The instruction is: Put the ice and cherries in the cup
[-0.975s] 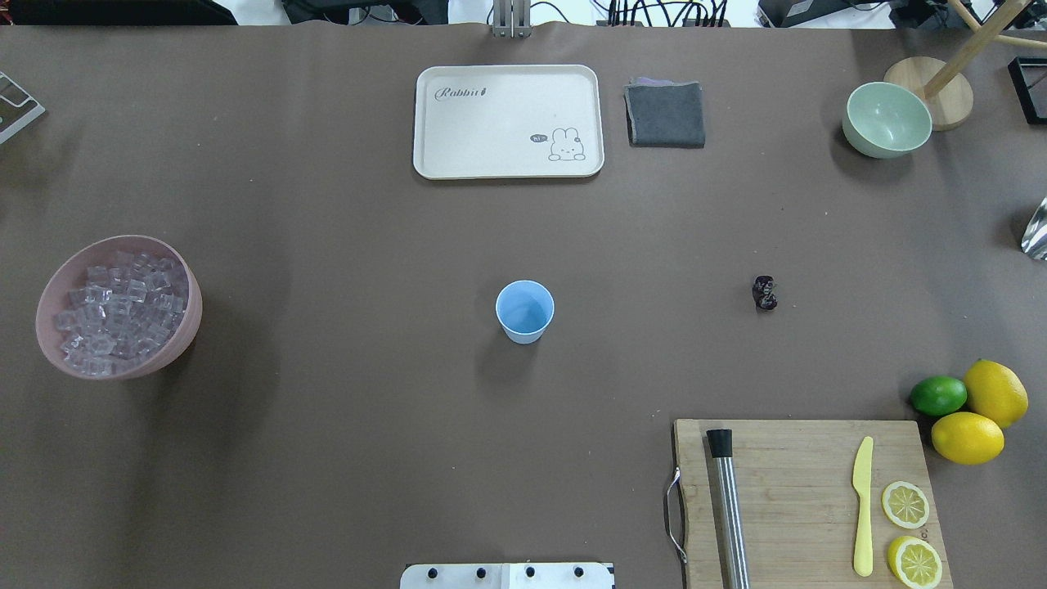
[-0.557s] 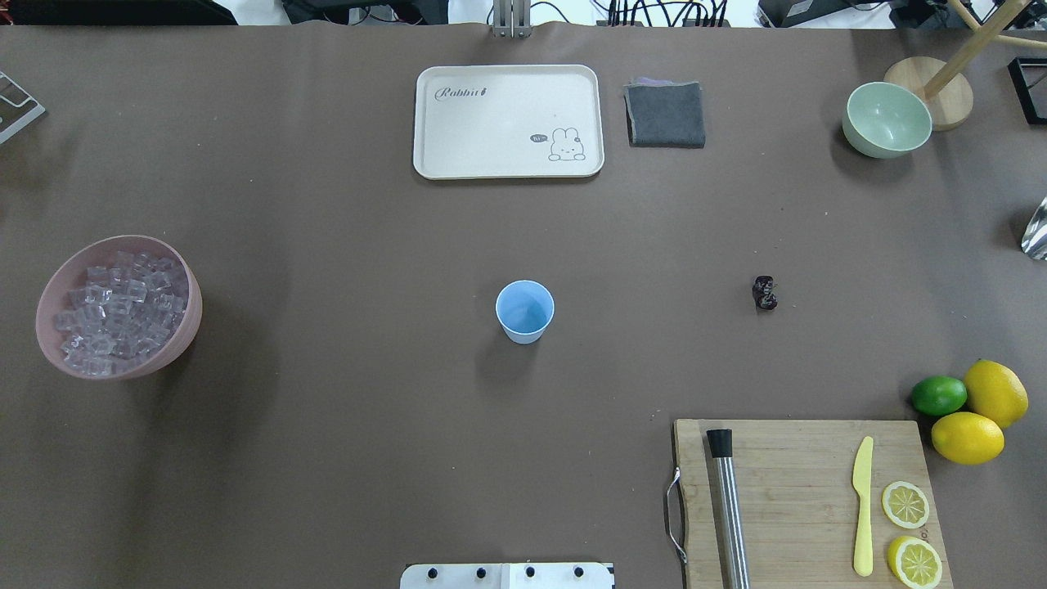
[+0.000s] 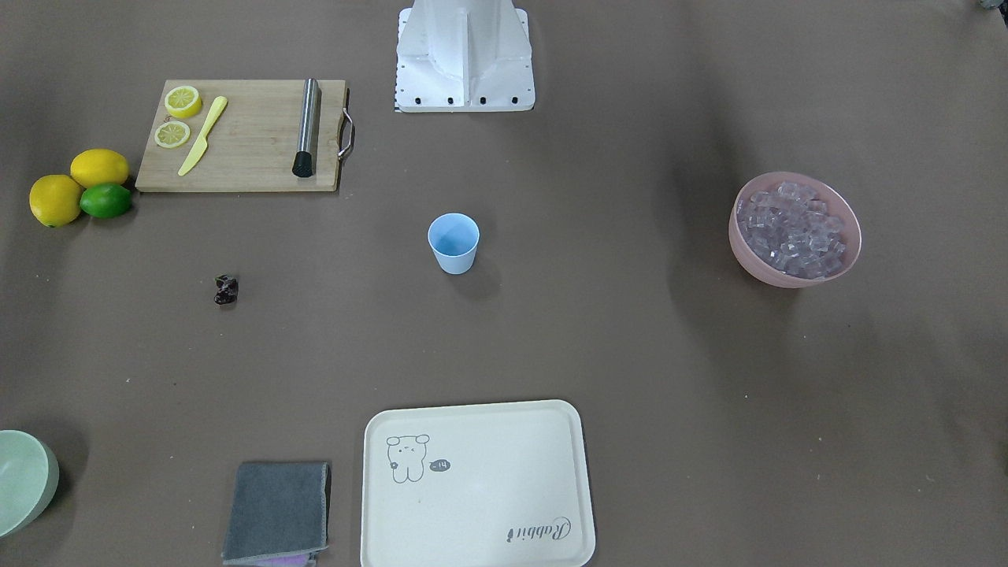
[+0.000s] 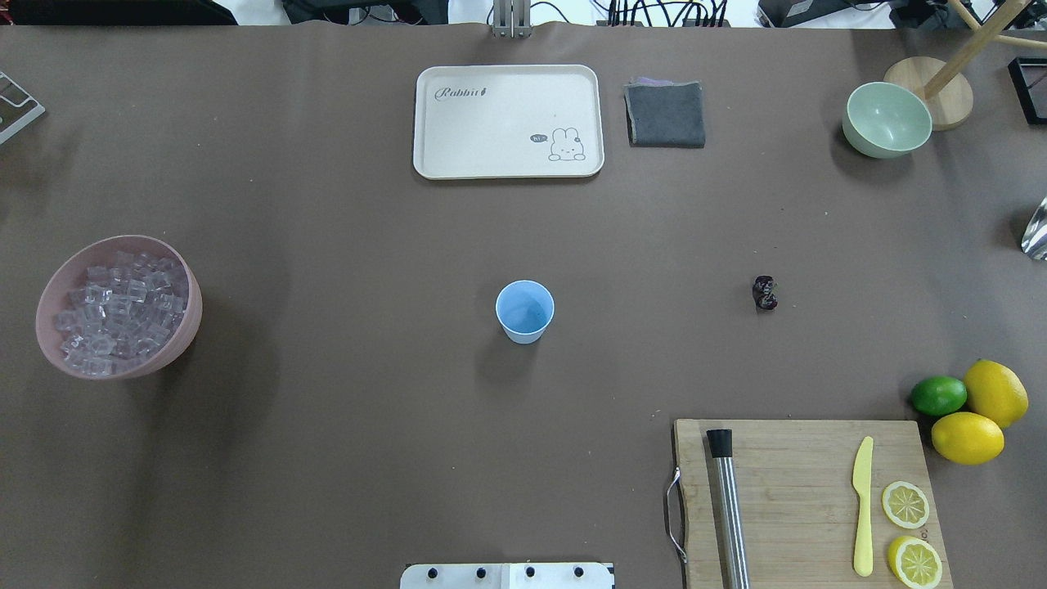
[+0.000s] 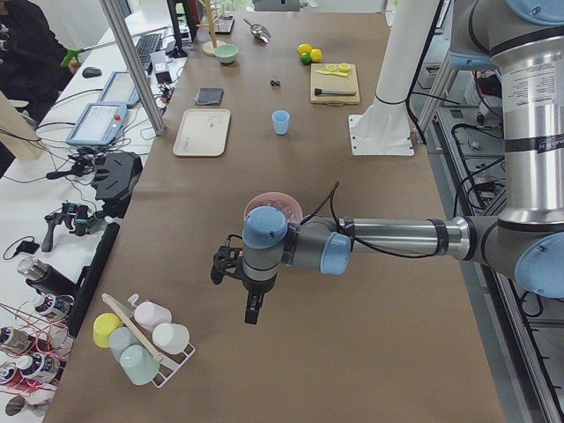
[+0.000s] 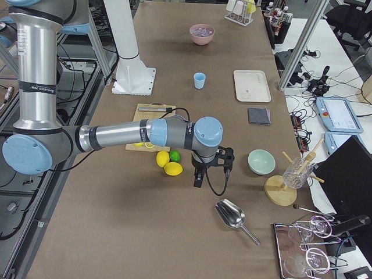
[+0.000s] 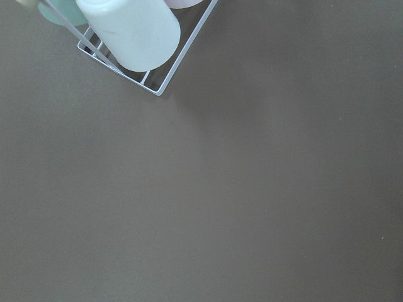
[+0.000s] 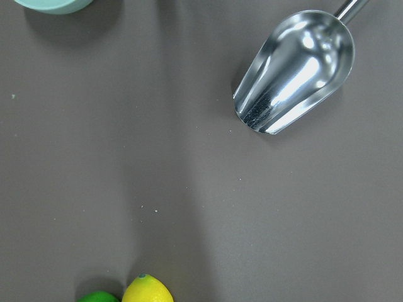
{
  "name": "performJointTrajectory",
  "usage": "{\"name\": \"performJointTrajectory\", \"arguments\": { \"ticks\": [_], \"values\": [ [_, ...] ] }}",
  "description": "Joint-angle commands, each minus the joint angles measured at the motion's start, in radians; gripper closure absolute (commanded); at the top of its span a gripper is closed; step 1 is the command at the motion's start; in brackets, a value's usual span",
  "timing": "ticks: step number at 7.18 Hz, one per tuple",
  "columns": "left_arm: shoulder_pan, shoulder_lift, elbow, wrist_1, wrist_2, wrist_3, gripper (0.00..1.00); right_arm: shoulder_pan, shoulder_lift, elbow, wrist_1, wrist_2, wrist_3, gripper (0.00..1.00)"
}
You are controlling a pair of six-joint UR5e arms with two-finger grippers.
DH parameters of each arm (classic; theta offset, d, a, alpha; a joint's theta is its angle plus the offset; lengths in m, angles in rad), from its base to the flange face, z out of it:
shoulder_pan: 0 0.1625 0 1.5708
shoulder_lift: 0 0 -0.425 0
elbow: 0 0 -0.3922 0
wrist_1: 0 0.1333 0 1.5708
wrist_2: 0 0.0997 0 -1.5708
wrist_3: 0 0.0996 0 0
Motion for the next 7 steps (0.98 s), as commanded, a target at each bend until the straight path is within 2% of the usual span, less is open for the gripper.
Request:
{"name": "performJointTrajectory", "arguments": {
  "ticks": [1, 5, 7],
  "values": [
    [0.0, 0.0, -0.001, 0.0, 0.0, 0.0, 0.02, 0.0, 0.0, -0.002, 0.0, -0.002, 0.0, 0.0],
    [0.003, 0.0, -0.027, 0.0, -0.003, -0.003, 0.02, 0.0, -0.002, -0.002, 0.001, 0.0, -0.001, 0.0],
    [0.044, -0.002, -0.132, 0.0, -0.005, -0.009, 0.02, 0.0, -0.008, 0.002, 0.008, 0.0, 0.0, 0.0]
  ]
}}
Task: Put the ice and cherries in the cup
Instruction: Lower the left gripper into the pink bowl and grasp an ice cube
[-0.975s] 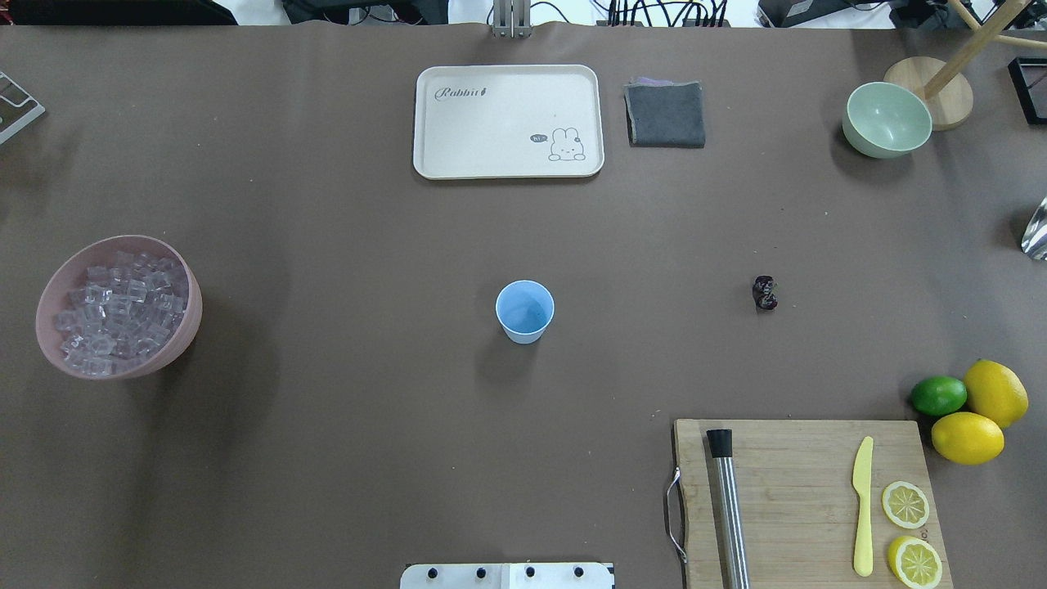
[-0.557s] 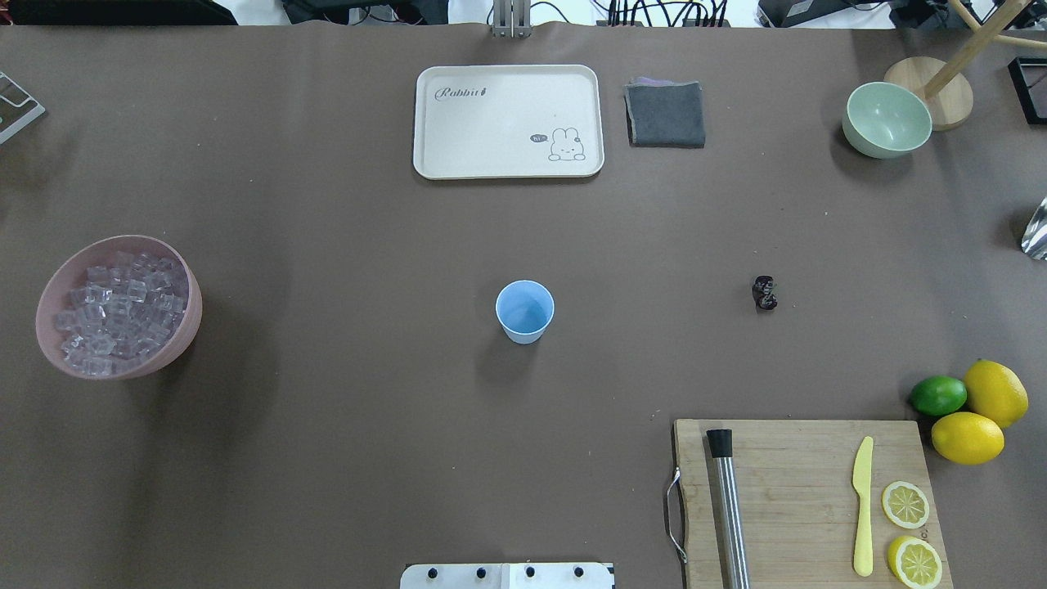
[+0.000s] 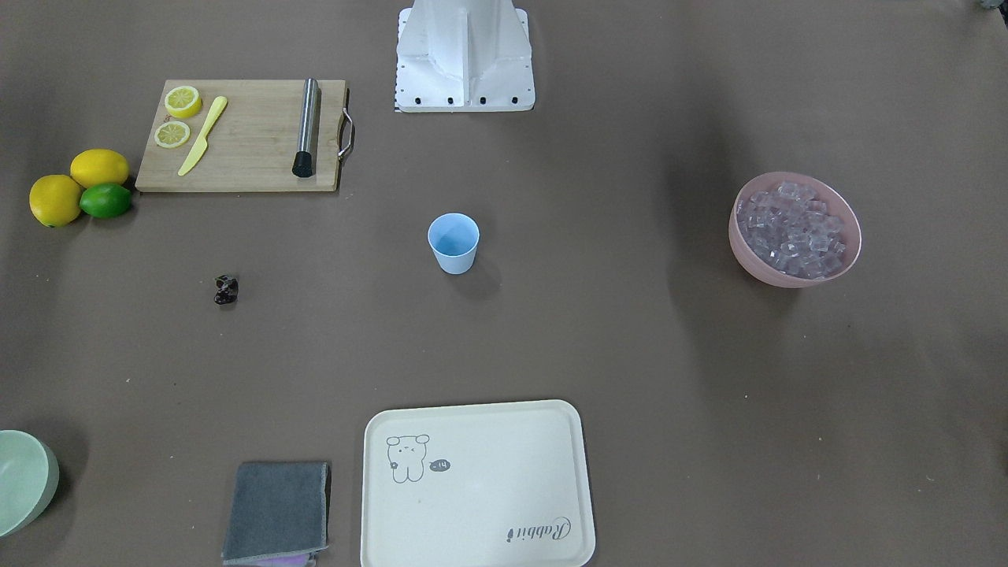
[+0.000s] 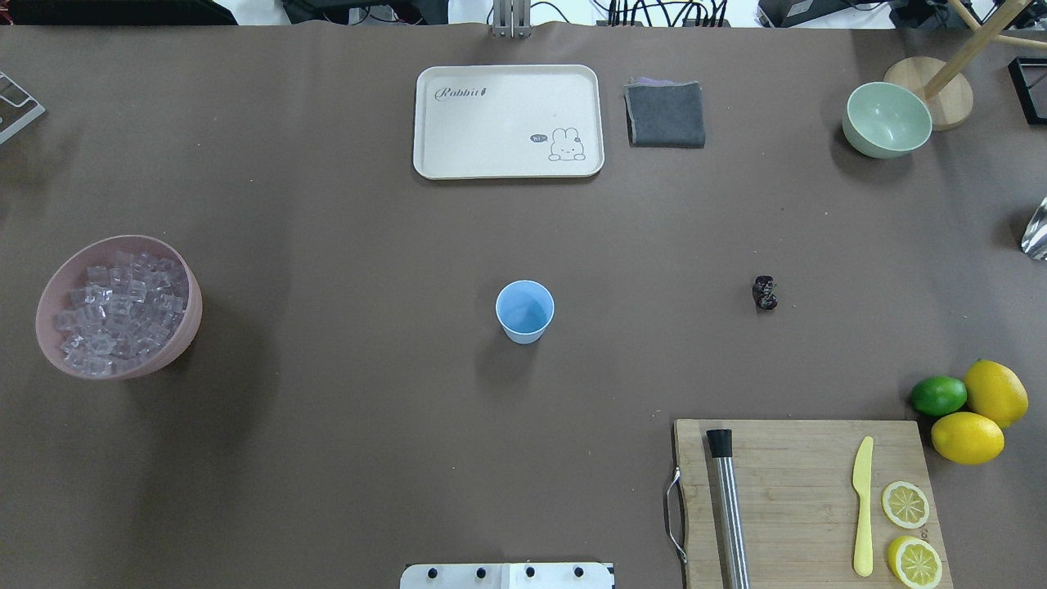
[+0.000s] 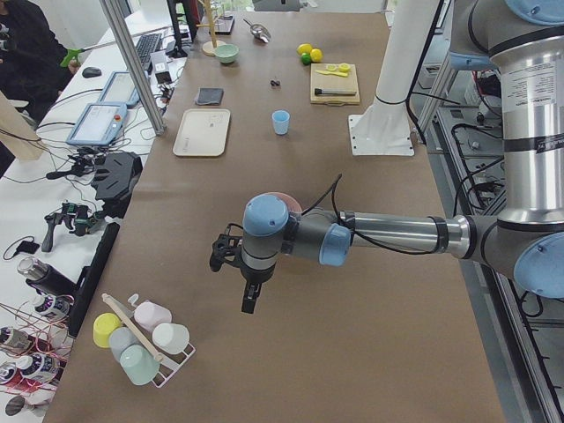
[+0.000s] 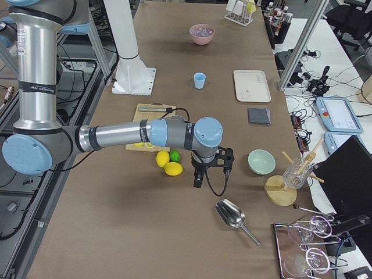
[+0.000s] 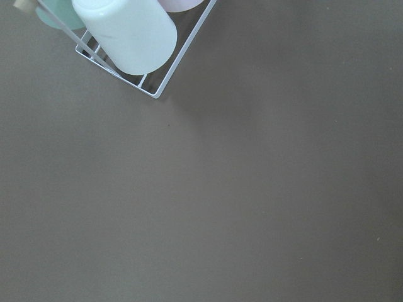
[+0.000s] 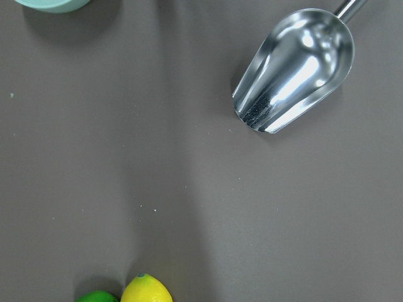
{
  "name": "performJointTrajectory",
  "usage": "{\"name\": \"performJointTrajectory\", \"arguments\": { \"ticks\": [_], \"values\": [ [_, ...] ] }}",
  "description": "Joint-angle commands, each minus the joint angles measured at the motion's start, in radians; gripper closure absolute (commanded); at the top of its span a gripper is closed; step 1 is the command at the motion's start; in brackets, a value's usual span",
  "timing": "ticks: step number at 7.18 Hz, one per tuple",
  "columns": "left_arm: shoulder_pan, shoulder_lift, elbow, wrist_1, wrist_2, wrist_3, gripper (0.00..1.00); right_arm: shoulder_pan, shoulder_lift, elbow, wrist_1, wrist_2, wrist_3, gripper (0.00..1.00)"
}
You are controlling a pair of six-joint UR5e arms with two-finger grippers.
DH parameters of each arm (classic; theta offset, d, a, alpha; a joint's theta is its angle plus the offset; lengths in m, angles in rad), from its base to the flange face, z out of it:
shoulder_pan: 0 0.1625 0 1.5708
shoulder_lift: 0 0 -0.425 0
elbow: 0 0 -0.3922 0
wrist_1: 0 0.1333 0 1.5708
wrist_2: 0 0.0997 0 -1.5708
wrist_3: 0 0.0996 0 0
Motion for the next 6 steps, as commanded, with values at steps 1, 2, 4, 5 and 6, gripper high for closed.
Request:
{"name": "performJointTrajectory", "arguments": {
  "ticks": [1, 2, 4, 5, 6],
  "values": [
    [0.068, -0.004, -0.09, 0.0, -0.001, -0.002, 0.02, 0.0, -0.004, 0.002, 0.004, -0.001, 0.001, 0.0],
    [0.124, -0.016, -0.128, -0.023, 0.001, -0.002, 0.02, 0.0, -0.005, 0.002, 0.004, -0.001, 0.001, 0.0],
    [0.193, -0.024, -0.102, -0.17, 0.004, -0.011, 0.02, 0.0, -0.022, 0.008, 0.005, -0.005, 0.0, 0.0],
    [0.204, -0.057, -0.119, -0.195, -0.002, -0.118, 0.02, 0.002, -0.025, 0.009, 0.007, -0.005, 0.0, 0.0],
    [0.296, -0.065, -0.183, -0.198, 0.016, -0.307, 0.02, 0.002, -0.03, 0.009, 0.007, -0.005, -0.002, 0.0]
  ]
}}
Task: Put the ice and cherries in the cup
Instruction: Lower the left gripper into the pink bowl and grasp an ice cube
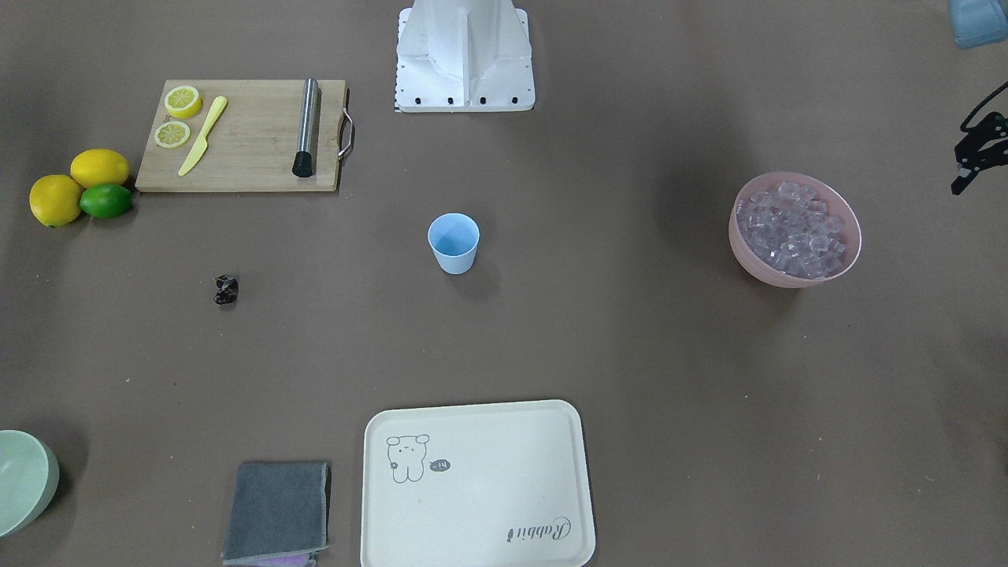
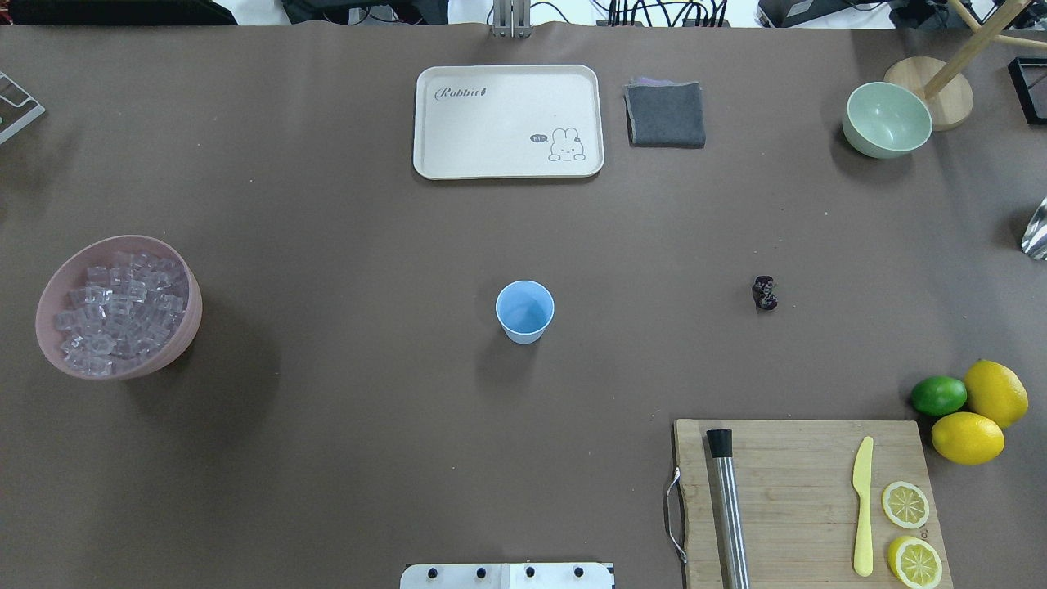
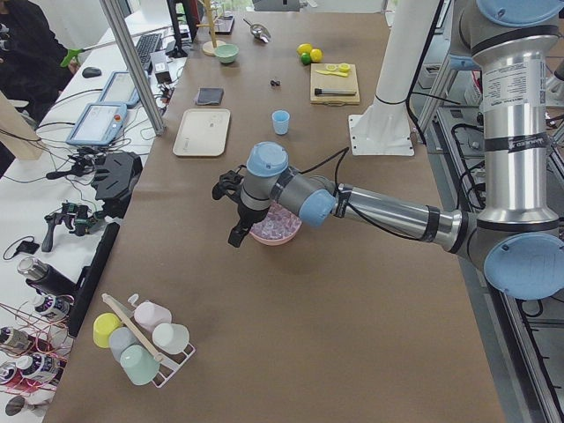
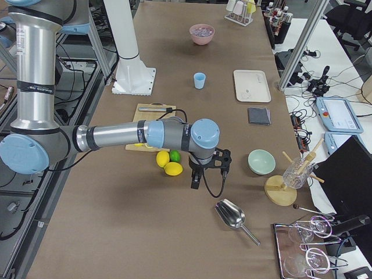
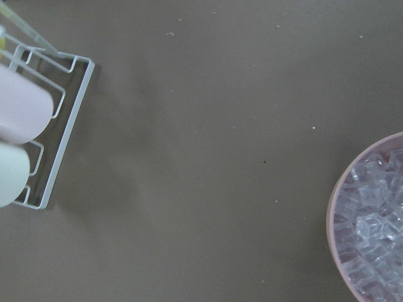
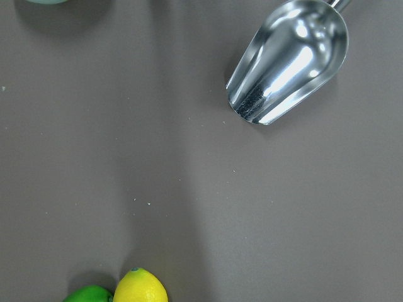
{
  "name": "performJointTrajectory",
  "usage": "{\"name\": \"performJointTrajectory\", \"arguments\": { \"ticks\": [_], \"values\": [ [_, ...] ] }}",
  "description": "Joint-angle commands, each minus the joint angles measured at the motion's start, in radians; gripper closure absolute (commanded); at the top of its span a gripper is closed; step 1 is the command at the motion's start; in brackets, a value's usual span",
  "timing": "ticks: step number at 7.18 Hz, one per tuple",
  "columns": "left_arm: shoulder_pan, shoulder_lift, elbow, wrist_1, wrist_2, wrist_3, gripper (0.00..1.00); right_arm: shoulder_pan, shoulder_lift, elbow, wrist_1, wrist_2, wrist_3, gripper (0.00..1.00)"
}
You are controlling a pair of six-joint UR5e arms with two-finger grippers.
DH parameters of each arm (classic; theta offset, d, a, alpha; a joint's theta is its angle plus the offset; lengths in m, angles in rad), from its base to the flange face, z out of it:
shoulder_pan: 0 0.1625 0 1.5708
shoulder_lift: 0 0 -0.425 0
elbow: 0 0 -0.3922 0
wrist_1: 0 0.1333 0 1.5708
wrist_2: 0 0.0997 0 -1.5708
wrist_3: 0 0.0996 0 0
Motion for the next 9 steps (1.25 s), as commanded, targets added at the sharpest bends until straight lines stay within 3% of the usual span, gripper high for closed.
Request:
{"name": "performJointTrajectory", "arguments": {
  "ticks": [1, 5, 9],
  "values": [
    [0.145, -0.027, -0.083, -0.023, 0.073, -0.255, 0.02, 0.001, -0.009, 0.003, 0.001, 0.0, -0.001, 0.0],
    [0.365, -0.058, -0.039, -0.026, 0.121, -0.283, 0.02, -0.001, -0.014, 0.003, 0.002, 0.0, 0.0, 0.0],
    [0.367, -0.049, 0.101, -0.168, 0.12, -0.271, 0.03, 0.001, -0.012, 0.004, 0.005, 0.0, 0.0, 0.0]
  ]
}}
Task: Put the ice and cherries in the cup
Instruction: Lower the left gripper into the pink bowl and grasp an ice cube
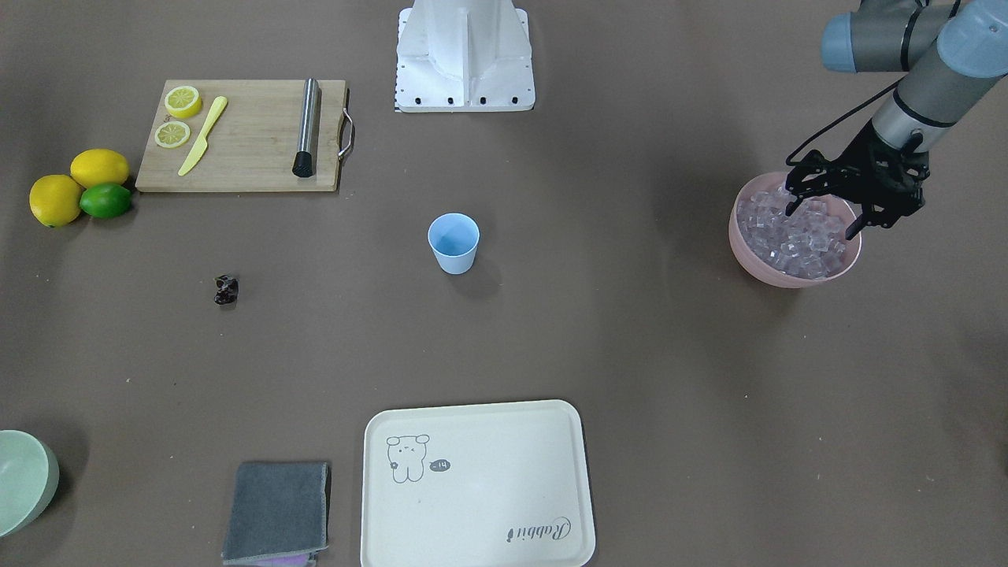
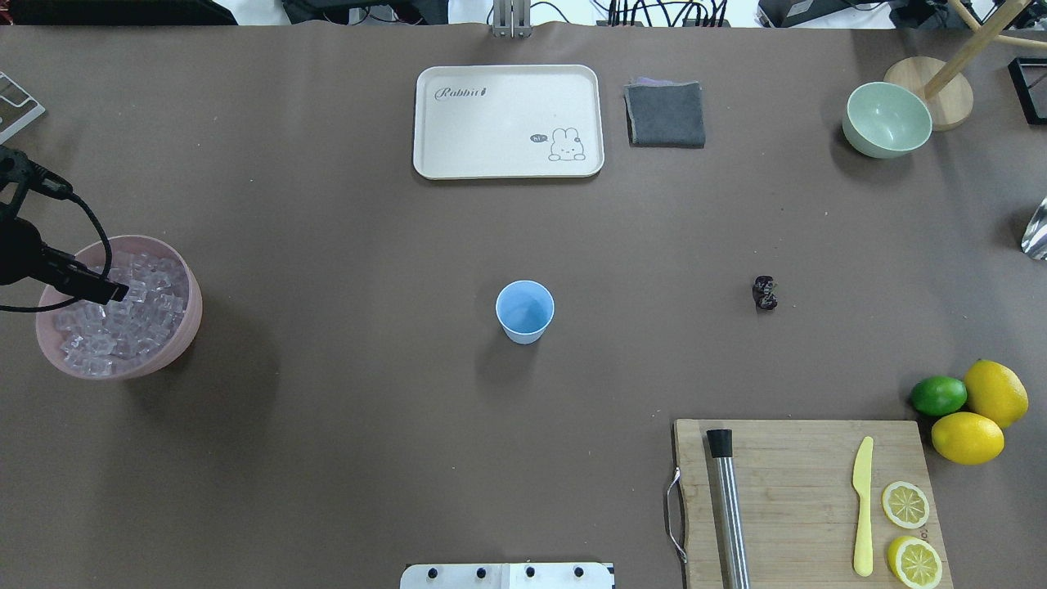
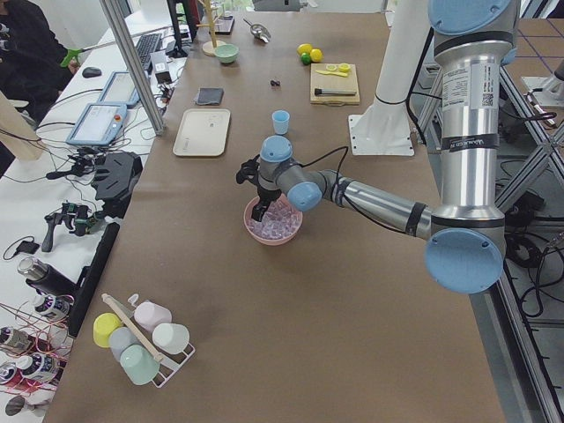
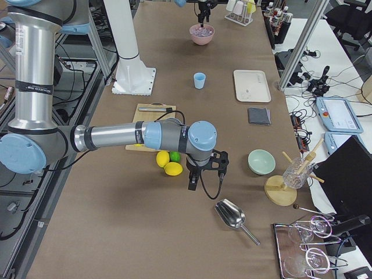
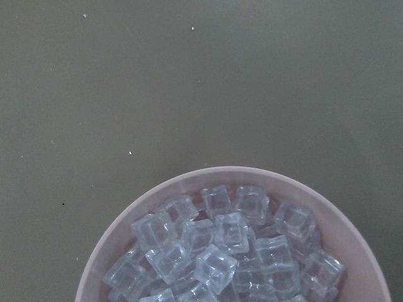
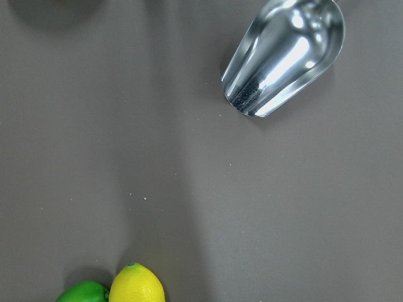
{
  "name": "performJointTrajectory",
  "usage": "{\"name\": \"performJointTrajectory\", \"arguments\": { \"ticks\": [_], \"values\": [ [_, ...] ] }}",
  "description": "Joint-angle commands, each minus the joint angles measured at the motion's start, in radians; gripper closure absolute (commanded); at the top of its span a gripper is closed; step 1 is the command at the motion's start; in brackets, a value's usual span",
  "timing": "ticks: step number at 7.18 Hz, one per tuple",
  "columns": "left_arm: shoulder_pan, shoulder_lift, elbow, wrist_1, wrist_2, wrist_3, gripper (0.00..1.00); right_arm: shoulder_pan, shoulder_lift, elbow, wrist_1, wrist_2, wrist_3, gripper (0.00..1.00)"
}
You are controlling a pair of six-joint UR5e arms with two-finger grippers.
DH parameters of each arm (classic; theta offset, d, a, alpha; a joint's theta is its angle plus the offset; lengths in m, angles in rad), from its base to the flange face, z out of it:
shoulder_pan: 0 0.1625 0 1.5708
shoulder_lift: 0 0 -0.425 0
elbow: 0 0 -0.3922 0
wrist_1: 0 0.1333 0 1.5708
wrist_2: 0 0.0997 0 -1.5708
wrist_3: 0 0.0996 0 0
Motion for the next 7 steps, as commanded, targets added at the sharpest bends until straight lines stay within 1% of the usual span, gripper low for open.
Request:
{"name": "performJointTrajectory", "arguments": {
  "ticks": [1, 3, 6, 7],
  "values": [
    [0.0, -0.001, 0.041, -0.024, 0.0, 0.037, 0.04, 0.0, -0.001, 0.0, 0.024, 0.0, 0.002, 0.0],
    [0.0, -0.007, 0.061, -0.025, 0.0, 0.071, 0.12, 0.0, -0.001, 0.0, 0.025, 0.0, 0.002, 0.0],
    [0.0, -0.003, 0.069, -0.028, -0.005, 0.071, 0.15, 0.0, -0.001, 0.001, 0.025, 0.0, 0.002, 0.0],
    [0.0, -0.001, 0.073, -0.028, -0.005, 0.071, 0.26, 0.0, -0.001, 0.001, 0.025, -0.002, 0.002, 0.0]
  ]
}}
